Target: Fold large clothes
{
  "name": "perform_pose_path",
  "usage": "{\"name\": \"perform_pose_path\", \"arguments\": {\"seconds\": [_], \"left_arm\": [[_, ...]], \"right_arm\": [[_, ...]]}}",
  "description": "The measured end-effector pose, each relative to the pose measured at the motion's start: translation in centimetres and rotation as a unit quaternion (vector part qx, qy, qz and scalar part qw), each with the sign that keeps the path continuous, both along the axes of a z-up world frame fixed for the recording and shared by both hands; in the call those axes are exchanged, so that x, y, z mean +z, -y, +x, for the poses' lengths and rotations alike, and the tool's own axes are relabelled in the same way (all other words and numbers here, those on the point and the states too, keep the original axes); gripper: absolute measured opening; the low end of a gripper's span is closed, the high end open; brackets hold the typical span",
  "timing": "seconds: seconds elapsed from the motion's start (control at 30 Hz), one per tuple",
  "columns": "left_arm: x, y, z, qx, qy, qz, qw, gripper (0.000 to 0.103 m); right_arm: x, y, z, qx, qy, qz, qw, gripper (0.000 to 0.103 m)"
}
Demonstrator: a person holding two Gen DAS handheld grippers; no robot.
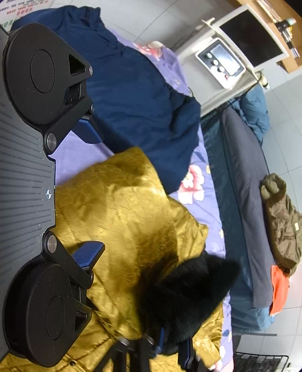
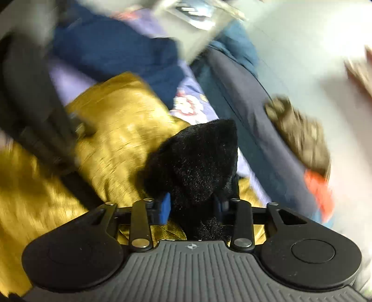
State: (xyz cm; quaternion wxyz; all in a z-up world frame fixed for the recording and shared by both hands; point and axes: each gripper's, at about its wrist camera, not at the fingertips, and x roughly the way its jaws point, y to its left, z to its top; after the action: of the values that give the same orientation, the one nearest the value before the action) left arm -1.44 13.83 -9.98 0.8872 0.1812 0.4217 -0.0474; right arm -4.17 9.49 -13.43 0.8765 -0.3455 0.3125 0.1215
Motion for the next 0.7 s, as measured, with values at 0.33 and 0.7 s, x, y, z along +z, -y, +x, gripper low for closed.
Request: {"name": "perform_pose_path", "arguments": {"seconds": [0.33, 0.7], "left_arm": [[0.5, 2.2, 1.2, -0.018, 0.003, -0.036, 0.9992, 0.103], [-0.6, 1.4, 1.1, -0.002, -0.026, -0.036, 0.9990, 0.103]], "right_arm": [[3.4, 14.2, 3.4, -0.242, -0.024, 0.346, 0.906, 0.029], [-3.1, 26.3, 0.9, -0.402, -0.086, 0.544, 0.731, 0.032]]}}
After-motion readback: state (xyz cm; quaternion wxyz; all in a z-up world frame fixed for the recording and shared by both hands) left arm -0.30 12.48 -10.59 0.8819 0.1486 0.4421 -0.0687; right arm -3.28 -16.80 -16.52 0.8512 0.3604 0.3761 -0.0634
